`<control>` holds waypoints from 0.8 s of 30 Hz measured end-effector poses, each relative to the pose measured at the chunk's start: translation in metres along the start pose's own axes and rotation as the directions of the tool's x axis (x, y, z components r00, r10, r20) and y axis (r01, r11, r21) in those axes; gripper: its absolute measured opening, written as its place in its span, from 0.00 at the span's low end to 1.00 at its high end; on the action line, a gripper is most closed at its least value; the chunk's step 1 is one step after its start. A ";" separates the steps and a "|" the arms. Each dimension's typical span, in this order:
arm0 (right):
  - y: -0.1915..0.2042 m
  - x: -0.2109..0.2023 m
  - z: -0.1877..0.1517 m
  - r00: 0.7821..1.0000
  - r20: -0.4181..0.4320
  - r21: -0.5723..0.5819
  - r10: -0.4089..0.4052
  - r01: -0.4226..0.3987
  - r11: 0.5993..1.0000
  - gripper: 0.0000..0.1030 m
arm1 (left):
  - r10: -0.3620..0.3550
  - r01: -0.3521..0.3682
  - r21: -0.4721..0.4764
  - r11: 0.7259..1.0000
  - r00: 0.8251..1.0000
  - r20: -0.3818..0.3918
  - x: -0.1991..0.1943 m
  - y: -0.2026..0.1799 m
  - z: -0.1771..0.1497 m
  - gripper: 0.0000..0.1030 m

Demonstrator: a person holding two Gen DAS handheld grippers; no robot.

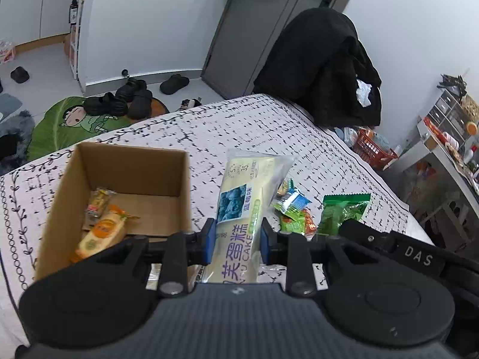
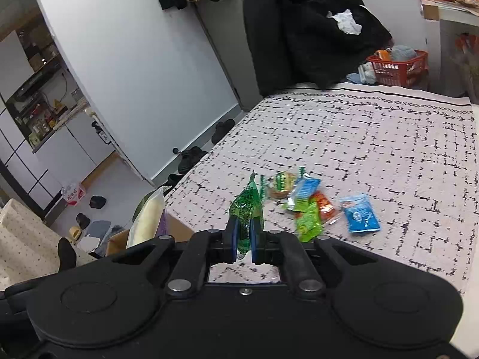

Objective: Organize snacks
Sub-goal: 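Carry the cream cake bar and green packet in both tools over the box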

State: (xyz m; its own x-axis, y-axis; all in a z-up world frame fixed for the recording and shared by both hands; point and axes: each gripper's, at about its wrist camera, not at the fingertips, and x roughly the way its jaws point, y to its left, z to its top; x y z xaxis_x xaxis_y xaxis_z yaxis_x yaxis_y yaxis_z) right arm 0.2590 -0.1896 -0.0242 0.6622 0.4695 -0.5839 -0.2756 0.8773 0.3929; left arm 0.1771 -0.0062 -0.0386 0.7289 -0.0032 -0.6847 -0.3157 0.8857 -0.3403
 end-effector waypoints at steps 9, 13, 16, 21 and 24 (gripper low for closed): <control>0.033 -0.001 -0.007 1.000 -0.006 -0.037 0.007 -0.007 0.999 0.08 | -0.009 0.009 -0.046 0.999 1.000 0.009 -0.011 0.030 0.003 0.28; 0.050 0.002 -0.011 1.000 -0.009 -0.057 0.013 -0.013 0.998 0.08 | -0.013 0.013 -0.067 0.998 1.000 0.004 -0.012 0.043 0.004 0.28; 0.061 0.005 -0.014 1.000 -0.012 -0.069 0.018 -0.019 0.997 0.08 | -0.019 0.019 -0.082 0.996 1.000 -0.008 -0.010 0.055 0.005 0.28; 0.078 0.012 -0.017 1.000 -0.023 -0.088 0.020 -0.022 0.996 0.08 | -0.020 0.016 -0.116 0.993 0.999 -0.030 -0.004 0.071 0.005 0.28; 0.085 0.016 -0.019 0.999 -0.028 -0.100 0.022 -0.025 0.995 0.08 | -0.023 0.018 -0.143 0.990 0.999 -0.033 -0.002 0.080 0.005 0.28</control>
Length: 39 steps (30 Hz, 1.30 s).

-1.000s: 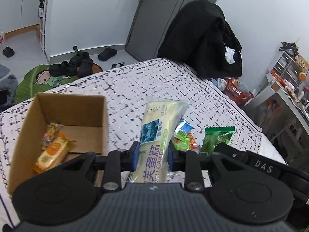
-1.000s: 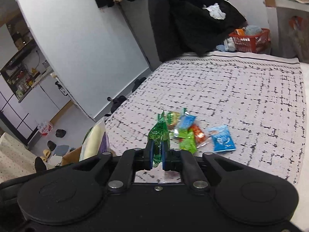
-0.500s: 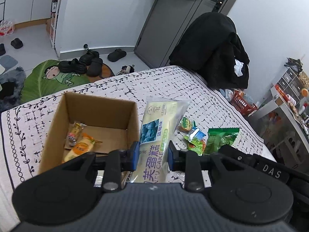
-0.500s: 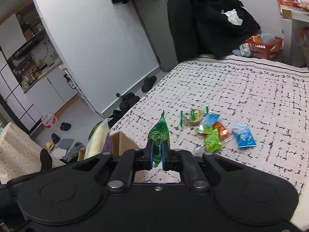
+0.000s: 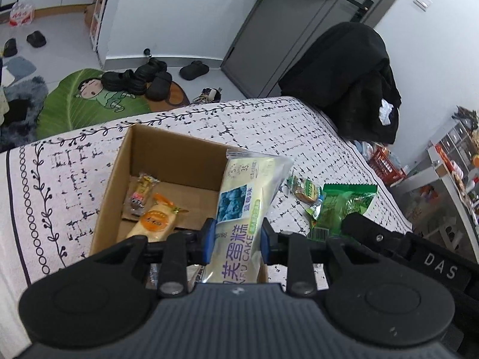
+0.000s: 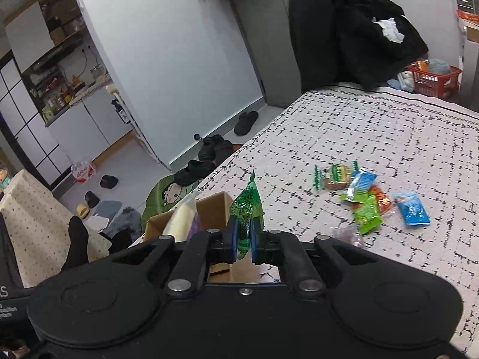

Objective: Organize snacks
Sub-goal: 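Carry the cream cake bar and green packet in both tools over the box, then open left tool to drop the cake bar while right tool releases the green packet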

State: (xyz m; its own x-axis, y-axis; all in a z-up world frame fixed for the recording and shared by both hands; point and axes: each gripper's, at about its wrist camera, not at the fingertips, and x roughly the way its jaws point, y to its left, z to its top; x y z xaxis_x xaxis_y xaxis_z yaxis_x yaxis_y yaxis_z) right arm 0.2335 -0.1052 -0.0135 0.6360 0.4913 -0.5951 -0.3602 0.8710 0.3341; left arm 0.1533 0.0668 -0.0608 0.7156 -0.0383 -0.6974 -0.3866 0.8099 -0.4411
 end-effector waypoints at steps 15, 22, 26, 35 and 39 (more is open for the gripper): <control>0.020 0.025 0.008 0.999 -0.022 -0.031 0.039 -0.039 0.999 0.08 | 0.029 -0.027 -0.049 0.998 0.999 0.036 -0.013 0.021 0.019 0.56; 0.029 0.039 0.016 0.995 -0.046 -0.008 0.089 -0.089 0.996 0.08 | 0.049 -0.045 -0.078 0.996 0.997 0.054 -0.019 0.034 0.027 0.81; 0.028 0.040 0.018 0.994 -0.047 0.024 0.102 -0.101 0.995 0.11 | 0.045 -0.039 -0.105 0.994 0.998 0.054 -0.020 0.042 0.032 0.86; 0.001 0.028 0.009 0.991 -0.064 0.062 0.115 -0.111 0.992 0.12 | 0.079 -0.073 -0.115 0.991 0.996 0.041 -0.015 0.044 0.031 0.88; -0.020 0.020 0.002 0.995 -0.070 0.088 0.075 -0.068 0.994 0.14 | 0.067 -0.065 -0.090 0.994 0.998 0.018 -0.011 0.035 0.028 0.94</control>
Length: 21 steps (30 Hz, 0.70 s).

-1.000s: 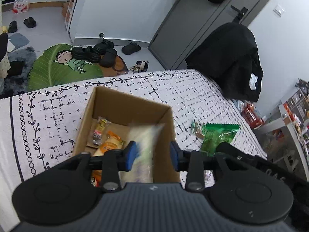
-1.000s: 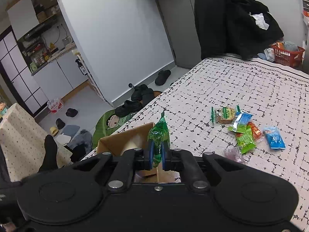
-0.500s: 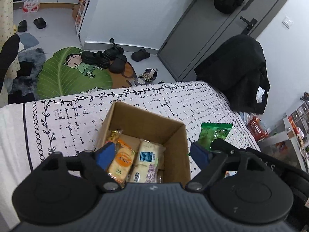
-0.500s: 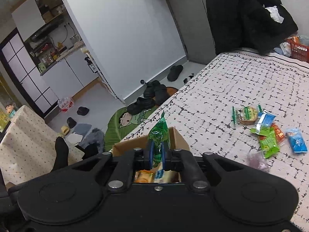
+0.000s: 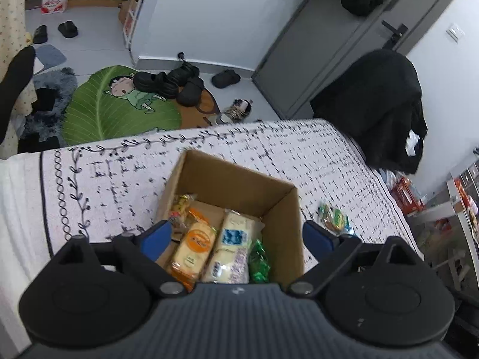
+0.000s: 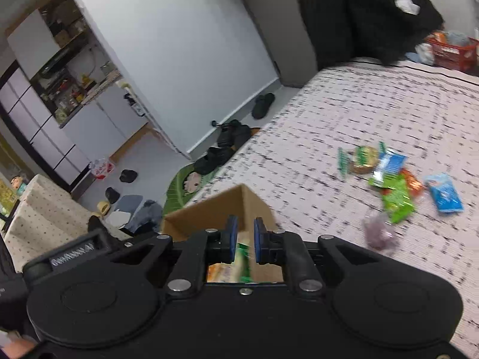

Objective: Organize snacks
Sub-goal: 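Open left tool to drop the cake bar while right tool releases the green packet, then move left tool to the purple clear-wrapped snack while right tool approaches the blue packet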

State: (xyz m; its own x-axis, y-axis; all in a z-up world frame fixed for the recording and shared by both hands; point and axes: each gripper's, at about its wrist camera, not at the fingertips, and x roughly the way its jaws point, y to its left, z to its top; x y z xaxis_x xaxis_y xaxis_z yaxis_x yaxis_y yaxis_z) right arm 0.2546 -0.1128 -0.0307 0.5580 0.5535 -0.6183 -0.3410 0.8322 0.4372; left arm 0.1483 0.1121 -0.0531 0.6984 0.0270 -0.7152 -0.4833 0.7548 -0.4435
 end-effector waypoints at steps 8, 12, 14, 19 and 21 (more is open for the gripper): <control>-0.039 -0.024 -0.008 0.994 0.032 -0.003 -0.104 0.105 0.995 0.58 | -0.010 0.012 0.108 0.994 1.000 -0.019 0.004 -0.029 -0.016 1.00; -0.057 -0.031 -0.008 0.991 0.027 0.002 -0.132 0.132 0.991 0.63 | -0.017 0.021 0.144 0.989 0.999 -0.027 0.004 -0.043 -0.022 1.00; -0.065 -0.035 -0.008 0.988 0.032 -0.009 -0.152 0.152 0.988 0.66 | -0.022 0.026 0.159 0.987 0.999 -0.028 0.004 -0.050 -0.024 1.00; -0.087 -0.043 -0.008 0.982 0.042 0.007 -0.184 0.184 0.983 0.68 | -0.050 0.057 0.174 0.983 0.998 -0.041 0.005 -0.070 -0.028 1.00; -0.097 -0.045 -0.008 0.979 0.046 0.021 -0.199 0.198 0.980 0.68 | -0.038 0.047 0.194 0.980 0.998 -0.048 0.006 -0.082 -0.032 1.00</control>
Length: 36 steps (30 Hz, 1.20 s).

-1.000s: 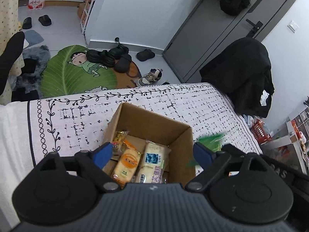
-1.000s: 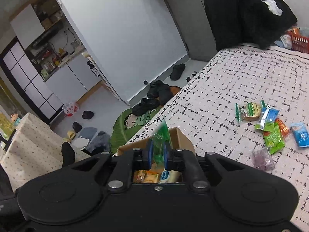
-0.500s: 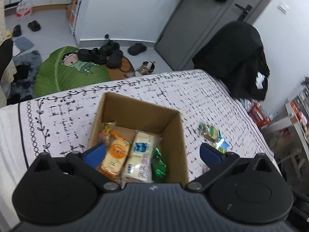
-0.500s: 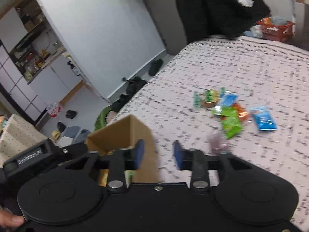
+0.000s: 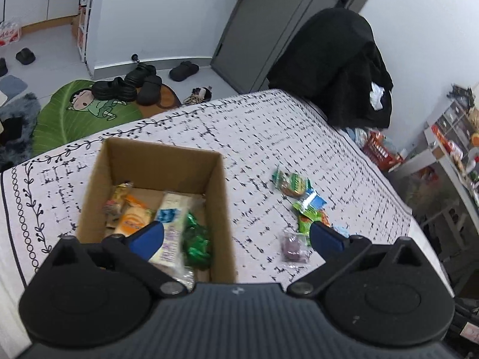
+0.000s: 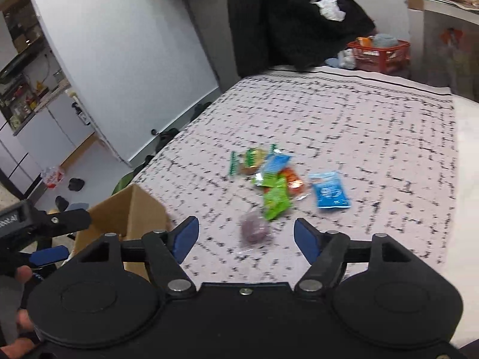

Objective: Organize snacks
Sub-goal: 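Move left tool to the purple clear-wrapped snack while right tool approaches the blue packet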

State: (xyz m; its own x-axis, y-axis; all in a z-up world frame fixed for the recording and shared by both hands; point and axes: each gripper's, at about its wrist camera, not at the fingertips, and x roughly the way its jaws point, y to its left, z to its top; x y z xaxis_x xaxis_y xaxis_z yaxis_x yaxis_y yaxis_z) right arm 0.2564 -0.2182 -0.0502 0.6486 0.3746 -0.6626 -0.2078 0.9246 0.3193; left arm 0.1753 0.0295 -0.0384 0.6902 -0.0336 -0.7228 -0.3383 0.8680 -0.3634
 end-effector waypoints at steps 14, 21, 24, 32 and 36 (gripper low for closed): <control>-0.063 0.018 0.007 0.998 0.008 0.056 -0.057 0.057 0.997 1.00 | -0.061 0.064 0.111 0.992 0.997 -0.038 0.029 -0.067 -0.016 0.99; -0.078 0.038 0.009 0.997 0.011 0.025 -0.073 0.072 0.997 1.00 | -0.066 0.069 0.113 0.991 0.997 -0.030 0.049 -0.084 -0.019 0.98; -0.082 0.047 0.008 0.998 -0.009 0.022 -0.058 0.058 0.998 1.00 | -0.060 0.065 0.110 0.992 0.997 -0.050 0.065 -0.088 -0.022 0.97; -0.093 0.068 0.004 0.998 -0.063 0.042 -0.032 0.034 0.999 0.80 | -0.029 0.039 0.093 0.995 0.993 -0.114 0.109 -0.090 -0.033 0.67; -0.095 0.079 0.003 0.997 -0.078 0.040 -0.027 0.030 0.999 0.73 | -0.022 0.035 0.088 0.996 0.989 -0.147 0.129 -0.091 -0.038 0.61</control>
State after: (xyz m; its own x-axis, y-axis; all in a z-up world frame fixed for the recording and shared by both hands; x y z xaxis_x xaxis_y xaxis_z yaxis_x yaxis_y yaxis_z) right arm 0.3296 -0.2771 -0.1312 0.5948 0.3538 -0.7218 -0.1586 0.9319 0.3262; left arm 0.2710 -0.0726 -0.1211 0.5960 -0.1251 -0.7932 -0.2562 0.9065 -0.3355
